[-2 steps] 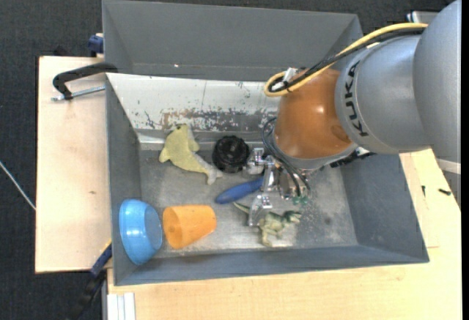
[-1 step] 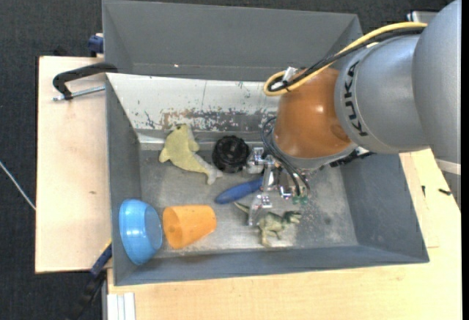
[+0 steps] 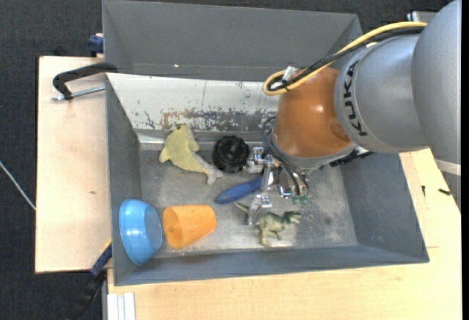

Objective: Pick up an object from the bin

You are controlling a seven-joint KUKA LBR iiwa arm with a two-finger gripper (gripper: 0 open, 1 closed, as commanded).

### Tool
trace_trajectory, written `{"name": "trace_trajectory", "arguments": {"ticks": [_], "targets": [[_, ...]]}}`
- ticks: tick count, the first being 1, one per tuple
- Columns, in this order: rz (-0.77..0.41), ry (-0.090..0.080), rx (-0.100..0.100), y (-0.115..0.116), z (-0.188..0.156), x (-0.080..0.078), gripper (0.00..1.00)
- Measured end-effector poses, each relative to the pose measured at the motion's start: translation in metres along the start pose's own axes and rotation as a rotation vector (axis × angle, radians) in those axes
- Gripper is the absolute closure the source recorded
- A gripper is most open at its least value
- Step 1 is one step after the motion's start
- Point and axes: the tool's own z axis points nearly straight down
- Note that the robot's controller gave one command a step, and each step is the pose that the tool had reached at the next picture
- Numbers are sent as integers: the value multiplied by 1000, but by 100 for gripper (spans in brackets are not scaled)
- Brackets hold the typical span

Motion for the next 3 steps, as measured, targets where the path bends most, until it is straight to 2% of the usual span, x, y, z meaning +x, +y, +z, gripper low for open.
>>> {"name": "trace_trajectory", "arguments": {"ticks": [1, 2, 3], "targets": [[1, 0, 0, 1, -1, 0, 0], [1, -5, -1, 1, -2, -2, 100], [1, -6, -1, 2, -48, -3, 100]]}}
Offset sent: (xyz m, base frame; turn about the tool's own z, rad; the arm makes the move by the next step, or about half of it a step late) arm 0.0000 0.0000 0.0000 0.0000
